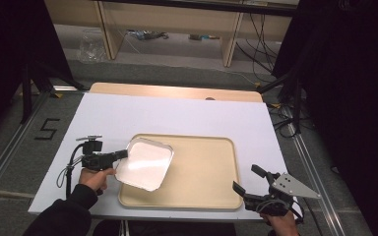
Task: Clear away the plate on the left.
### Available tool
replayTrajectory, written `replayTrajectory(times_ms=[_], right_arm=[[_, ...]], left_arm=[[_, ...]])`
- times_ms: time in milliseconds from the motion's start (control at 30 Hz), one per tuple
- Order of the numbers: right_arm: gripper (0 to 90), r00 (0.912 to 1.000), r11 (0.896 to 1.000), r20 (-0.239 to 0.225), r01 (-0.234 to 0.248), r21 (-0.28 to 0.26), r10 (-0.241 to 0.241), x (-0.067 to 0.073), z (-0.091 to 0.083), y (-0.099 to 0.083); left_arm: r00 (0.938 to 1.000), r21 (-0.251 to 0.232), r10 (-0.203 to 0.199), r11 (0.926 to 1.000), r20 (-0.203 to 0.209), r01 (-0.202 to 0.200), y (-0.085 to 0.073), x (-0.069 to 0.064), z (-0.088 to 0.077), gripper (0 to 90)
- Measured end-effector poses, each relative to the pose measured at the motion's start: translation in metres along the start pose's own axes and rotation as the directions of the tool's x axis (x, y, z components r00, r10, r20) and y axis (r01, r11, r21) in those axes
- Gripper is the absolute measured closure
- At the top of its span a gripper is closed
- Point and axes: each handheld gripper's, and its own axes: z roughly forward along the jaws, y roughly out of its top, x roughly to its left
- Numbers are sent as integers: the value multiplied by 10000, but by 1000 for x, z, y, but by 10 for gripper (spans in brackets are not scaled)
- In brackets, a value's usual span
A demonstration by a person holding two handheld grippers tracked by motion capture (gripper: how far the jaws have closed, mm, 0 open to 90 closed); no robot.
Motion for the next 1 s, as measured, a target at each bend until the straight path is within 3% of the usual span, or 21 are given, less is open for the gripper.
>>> replayTrajectory(times_ms=[33,333,633,667,1000], right_arm=[[152,9999,9996,115,110,241,-113,0,-2,1],[152,9998,9992,57,-169,351,167,1,-3,1],[152,9999,9994,65,-107,326,105,0,-2,1],[152,9997,9997,22,-242,91,242,1,-1,0],[152,9998,9997,112,-158,159,157,1,-2,0]], left_arm=[[10000,-13,-48,10000,-2,48,0,-2,3,884],[9999,350,131,9993,32,-132,-3,-12,21,885],[9990,815,434,9957,63,-437,-9,-30,47,885],[9988,887,465,9949,151,-476,-9,-32,49,885],[9973,1232,730,9897,34,-729,-17,-46,71,885]])
